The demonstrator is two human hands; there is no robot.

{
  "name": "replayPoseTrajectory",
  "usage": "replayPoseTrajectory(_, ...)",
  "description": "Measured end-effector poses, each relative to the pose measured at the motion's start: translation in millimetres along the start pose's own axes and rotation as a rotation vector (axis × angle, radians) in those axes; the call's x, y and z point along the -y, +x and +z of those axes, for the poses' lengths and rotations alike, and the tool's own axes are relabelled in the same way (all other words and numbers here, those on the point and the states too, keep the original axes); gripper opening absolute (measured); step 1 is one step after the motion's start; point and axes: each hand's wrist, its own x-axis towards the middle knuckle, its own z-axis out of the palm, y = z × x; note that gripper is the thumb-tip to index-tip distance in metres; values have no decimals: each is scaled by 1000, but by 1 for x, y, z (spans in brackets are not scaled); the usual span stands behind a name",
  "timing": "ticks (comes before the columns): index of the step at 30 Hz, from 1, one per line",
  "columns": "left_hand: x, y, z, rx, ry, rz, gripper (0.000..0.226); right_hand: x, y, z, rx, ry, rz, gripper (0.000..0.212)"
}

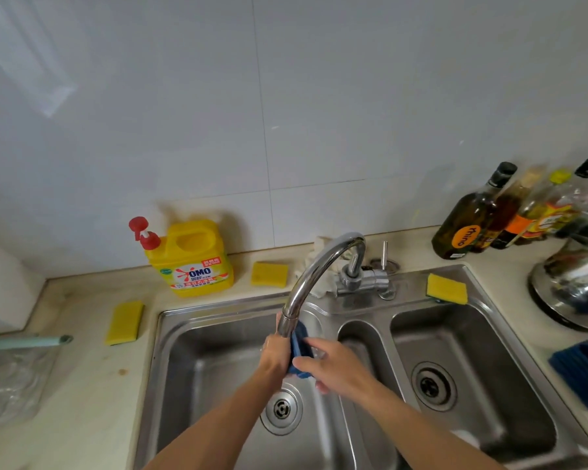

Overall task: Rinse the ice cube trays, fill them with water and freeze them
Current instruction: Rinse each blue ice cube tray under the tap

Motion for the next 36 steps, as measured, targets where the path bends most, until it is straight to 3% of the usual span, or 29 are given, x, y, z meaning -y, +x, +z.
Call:
replayPoseTrajectory(4,-5,-3,-14,-13,43,52,68,7,5,9,6,39,6,32)
replayPoseTrajectory(9,-3,4,-32,-73,179,79,79,11,6,3,-42,-71,-16,51)
replayPoseTrajectory(12,7,11,-49,-27,135,-21,82,-4,8,-33,-33,-162,26,64)
replayPoseTrajectory(15,7,12,-51,25,11,-76,80,-22,6,-61,35,-164,102,63)
replayPoseTrajectory(19,6,13,-28,64,137,-10,61,-39,-4,-69,-7,-228,120,79)
replayPoseTrajectory(22,10,16,-21,104,140,-4,39,-52,-13,-73,-22,-302,108,59)
replayPoseTrajectory(24,13,14,-22,145,35,-28,38,-63,-24,-80,-46,-367,104,45)
replayPoseTrajectory(28,15,11,-26,140,-112,-44,47,-99,-47,-97,-68,-566,147,65)
replayPoseTrajectory(32,14,7,-19,160,-293,-59,60,-142,-77,-108,-20,-693,208,62)
replayPoseTrajectory(36,17,2,-9,165,-304,-37,46,-177,-103,-108,26,-802,215,75)
